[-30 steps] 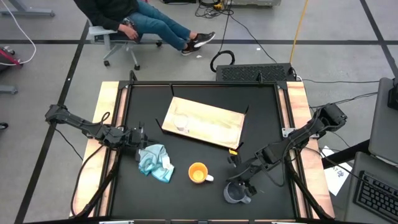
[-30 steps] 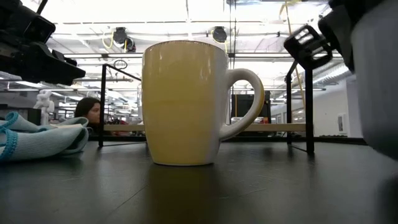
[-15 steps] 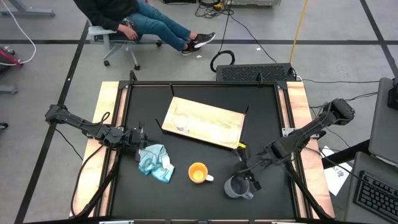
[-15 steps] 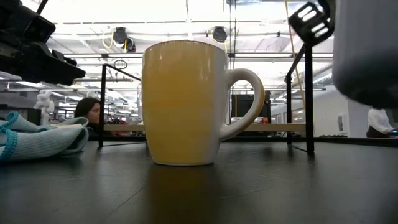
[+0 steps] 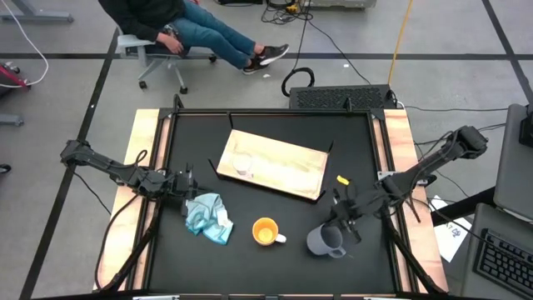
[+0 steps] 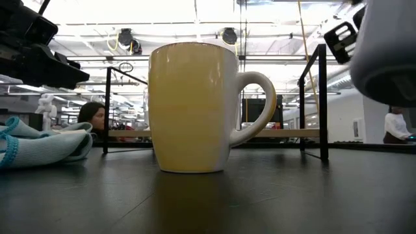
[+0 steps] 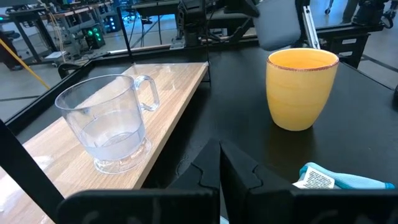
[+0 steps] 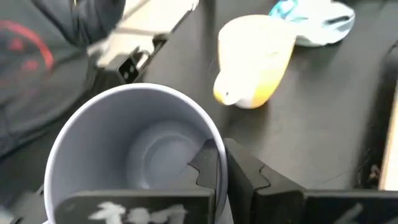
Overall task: Stack small to large cups/mugs on shelf
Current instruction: Put the gray mug on the shelf
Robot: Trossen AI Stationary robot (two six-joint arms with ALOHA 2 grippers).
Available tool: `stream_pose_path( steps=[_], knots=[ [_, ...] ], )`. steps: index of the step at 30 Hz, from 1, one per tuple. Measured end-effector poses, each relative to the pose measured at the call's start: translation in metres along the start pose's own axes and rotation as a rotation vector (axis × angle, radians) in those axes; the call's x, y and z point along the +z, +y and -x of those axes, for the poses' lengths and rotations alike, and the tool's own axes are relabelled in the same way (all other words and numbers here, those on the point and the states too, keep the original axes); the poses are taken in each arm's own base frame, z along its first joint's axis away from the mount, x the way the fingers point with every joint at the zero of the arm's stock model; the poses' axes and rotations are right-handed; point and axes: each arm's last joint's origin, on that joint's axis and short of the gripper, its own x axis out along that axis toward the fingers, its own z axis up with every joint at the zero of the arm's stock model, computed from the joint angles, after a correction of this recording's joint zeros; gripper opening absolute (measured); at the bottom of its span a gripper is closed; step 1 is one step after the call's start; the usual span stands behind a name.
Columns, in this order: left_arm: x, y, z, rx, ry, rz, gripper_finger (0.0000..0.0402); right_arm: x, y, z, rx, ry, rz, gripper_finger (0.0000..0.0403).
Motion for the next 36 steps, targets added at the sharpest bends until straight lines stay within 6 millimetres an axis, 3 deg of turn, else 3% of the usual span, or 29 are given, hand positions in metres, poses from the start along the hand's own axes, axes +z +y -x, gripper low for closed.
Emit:
stream_pose_path(
  steps=[11,19,29,36],
  knots=[
    [0.000,0.000,0.000,0.001,0.000,-0.014,0.0003,-0.045,-0.019,0.019,-0.010,-0.217,-0.045,0.0007],
    [0.000,0.000,0.000,0.002,0.000,-0.016,0.0003,-0.058,-0.022,0.022,-0.002,-0.260,-0.048,0.0008],
    [0.000,0.000,0.000,0.002,-0.001,-0.011,0.0003,-0.046,-0.020,0.025,0.018,-0.389,-0.027,0.0008],
    [0.000,0.000,0.000,0.002,-0.001,-0.012,0.0003,-0.009,-0.021,0.025,-0.029,-0.370,-0.009,0.0005]
  ],
)
